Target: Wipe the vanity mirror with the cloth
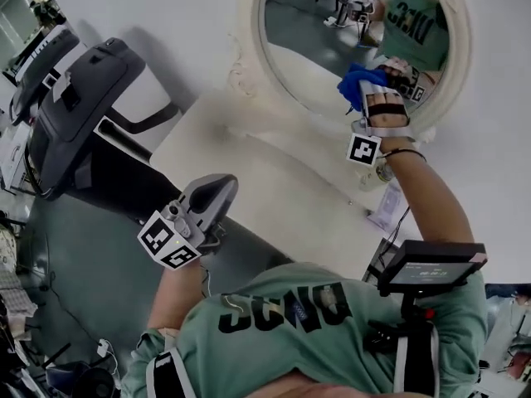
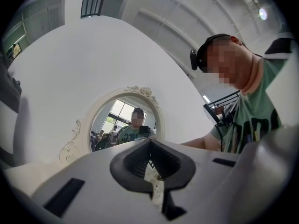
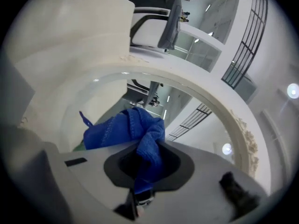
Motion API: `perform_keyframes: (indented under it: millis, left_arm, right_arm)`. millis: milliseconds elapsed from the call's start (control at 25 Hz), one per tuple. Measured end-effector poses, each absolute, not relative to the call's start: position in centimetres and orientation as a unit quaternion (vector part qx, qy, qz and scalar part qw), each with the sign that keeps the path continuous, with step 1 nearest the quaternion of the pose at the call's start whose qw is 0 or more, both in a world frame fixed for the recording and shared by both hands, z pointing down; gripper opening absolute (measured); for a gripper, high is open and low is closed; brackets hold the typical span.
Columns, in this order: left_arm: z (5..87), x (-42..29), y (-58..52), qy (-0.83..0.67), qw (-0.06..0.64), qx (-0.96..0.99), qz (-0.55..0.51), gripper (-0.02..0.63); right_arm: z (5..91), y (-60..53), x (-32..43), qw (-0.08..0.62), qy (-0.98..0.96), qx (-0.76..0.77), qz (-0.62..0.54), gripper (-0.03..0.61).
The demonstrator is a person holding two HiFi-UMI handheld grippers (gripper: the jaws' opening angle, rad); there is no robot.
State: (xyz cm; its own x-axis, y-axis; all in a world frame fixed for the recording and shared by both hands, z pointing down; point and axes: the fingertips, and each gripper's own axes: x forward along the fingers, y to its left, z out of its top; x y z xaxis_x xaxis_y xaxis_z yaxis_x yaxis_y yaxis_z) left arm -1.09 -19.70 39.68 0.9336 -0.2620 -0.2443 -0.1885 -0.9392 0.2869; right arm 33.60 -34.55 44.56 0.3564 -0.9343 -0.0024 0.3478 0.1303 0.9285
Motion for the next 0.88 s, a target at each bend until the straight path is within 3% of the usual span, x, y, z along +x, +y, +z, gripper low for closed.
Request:
perform_keyframes:
  millis: [200,360,720,880]
  left_arm:
    - [44.1,-0.9,-20.6,-0.131,0.174,0.968,-0.121,0.011]
    - [46.9,-1.1,-20.9,-0.137,0.189,0.966,-0.11,0.011]
    - [44.9,-2.5,-19.6,-0.136,0.168,0.968,-0.125,0.011]
    - [41.2,-3.8,-19.4,-0.128,0.133,0.971,-0.152,0.011]
  right_arm:
    - [57.5,-33.9,33.6,0.719,-0.381,0.406,-0.416,0.044]
    - [63.1,-34.7,32.5,0.709,-0.442,0.412,-0.363,0.044]
    - [62.8,-33.9,32.0,0.755,-0.447,0.347,-0.332,0.046]
    - [54.3,-32.3,30.6,0.718,-0.44,0.367,-0.395,0.046]
